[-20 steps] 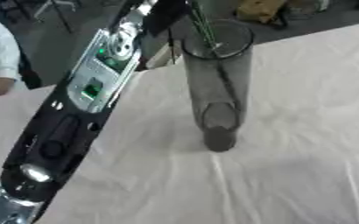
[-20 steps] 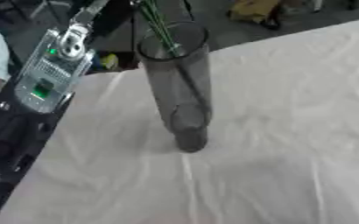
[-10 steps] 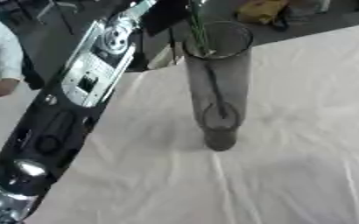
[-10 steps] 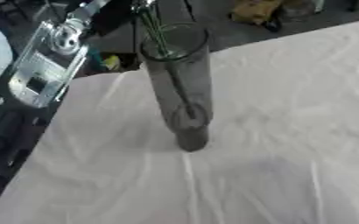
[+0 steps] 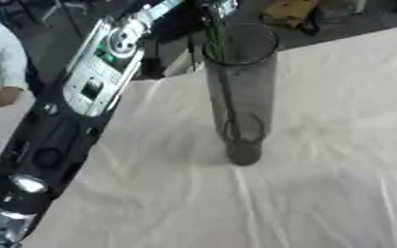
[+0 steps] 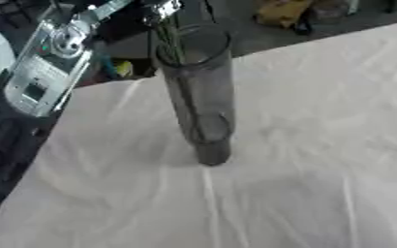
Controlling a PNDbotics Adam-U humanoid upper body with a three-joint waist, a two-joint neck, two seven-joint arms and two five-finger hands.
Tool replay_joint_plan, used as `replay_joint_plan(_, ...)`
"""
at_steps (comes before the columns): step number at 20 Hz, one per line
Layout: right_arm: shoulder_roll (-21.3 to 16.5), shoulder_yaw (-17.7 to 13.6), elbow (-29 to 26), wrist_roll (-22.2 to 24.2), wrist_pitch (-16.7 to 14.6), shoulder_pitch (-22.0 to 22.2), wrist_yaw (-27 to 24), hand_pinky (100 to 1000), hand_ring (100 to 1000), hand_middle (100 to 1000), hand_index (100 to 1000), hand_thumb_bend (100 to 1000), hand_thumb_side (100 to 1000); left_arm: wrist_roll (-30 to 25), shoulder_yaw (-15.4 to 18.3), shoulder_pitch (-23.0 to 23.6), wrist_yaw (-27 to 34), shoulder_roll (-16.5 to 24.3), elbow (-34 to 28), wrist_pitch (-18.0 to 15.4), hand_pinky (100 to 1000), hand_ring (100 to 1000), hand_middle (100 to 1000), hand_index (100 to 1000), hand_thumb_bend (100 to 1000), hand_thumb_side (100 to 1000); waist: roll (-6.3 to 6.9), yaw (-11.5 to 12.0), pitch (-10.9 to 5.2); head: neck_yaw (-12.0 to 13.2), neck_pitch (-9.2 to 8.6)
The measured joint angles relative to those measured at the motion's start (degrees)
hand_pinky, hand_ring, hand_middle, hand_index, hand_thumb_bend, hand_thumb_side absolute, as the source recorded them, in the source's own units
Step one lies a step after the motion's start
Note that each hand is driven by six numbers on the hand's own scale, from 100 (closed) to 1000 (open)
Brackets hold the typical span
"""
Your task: Arrange flowers into the vase.
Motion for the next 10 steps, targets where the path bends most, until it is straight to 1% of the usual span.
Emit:
replay_joint_plan(1,0.0,-0.01,0.0,0.0,0.0,0.0,-0.01,684,541,508,764,100,1000,-0.79,0.0,0.0,0.02,0.1,-0.01,0.12,889,904,940,1000,345,1000,0.0,0.0,0.0,0.0,0.0)
replay_joint_plan(2,0.0,-0.02,0.0,0.0,0.0,0.0,-0.03,684,541,508,764,100,1000,-1.55,0.0,0.0,0.07,0.21,-0.03,0.24,888,903,938,1000,514,1000,0.0,0.0,0.0,0.0,0.0)
replay_joint_plan(3,0.0,-0.03,0.0,-0.01,0.0,0.0,-0.04,684,541,508,764,100,1000,-2.33,0.01,0.01,0.16,0.21,-0.06,0.4,886,902,937,1000,620,1000,0.0,0.0,0.0,0.0,0.0)
replay_joint_plan(4,0.0,-0.05,0.0,-0.01,0.0,0.0,-0.06,684,541,508,764,100,1000,-3.11,0.02,0.01,0.35,0.21,-0.18,0.59,885,901,936,1000,676,1000,0.0,0.0,0.0,0.0,0.0)
replay_joint_plan(6,0.0,-0.13,0.0,-0.01,0.0,0.0,-0.08,684,541,508,764,100,1000,-4.68,0.19,0.01,0.82,0.21,-0.54,1.03,884,899,935,1000,710,1000,0.0,0.0,-0.01,0.0,0.0)
replay_joint_plan(10,0.0,-0.14,0.0,-0.01,-0.01,0.0,-0.21,684,541,508,763,100,1000,-7.56,1.49,0.01,1.1,0.26,-1.82,2.2,892,903,940,1000,739,1000,0.0,0.03,-0.01,-0.01,0.0)
